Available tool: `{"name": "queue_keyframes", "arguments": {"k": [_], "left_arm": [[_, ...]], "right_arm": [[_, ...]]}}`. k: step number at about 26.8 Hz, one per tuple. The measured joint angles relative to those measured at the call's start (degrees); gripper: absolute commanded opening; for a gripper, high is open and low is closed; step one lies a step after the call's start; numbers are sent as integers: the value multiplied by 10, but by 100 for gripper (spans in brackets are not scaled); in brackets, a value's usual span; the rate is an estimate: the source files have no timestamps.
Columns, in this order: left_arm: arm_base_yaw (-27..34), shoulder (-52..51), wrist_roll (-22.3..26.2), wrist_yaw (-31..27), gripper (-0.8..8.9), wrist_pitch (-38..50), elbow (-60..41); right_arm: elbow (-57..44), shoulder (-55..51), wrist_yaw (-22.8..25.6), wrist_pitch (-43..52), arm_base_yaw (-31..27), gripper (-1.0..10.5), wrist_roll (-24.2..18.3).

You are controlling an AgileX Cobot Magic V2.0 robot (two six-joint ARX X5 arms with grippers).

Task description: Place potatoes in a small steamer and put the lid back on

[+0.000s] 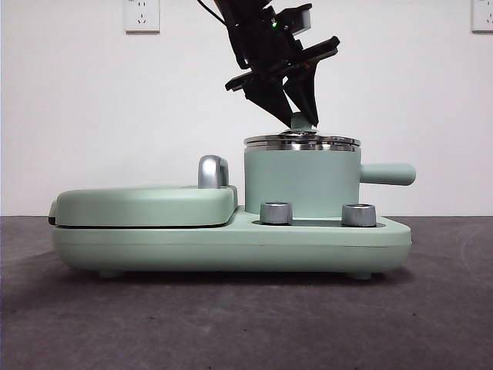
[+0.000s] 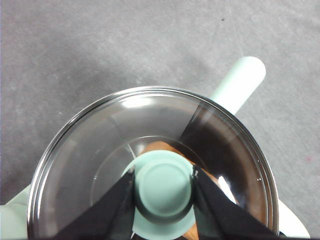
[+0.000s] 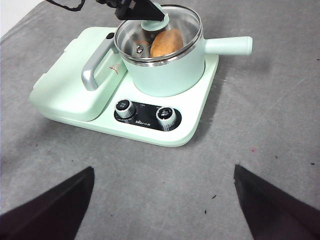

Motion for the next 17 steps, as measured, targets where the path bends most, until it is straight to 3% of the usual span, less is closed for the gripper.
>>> {"name": "queue_keyframes", "arguments": {"k": [14,17], "left_arm": [[-1,4,0,-1,8,-1,0],[-1,4,0,-1,127,-1,0]], "right_arm": [[0,0,0,0,0,443,0],[0,0,0,0,0,443,0]]}}
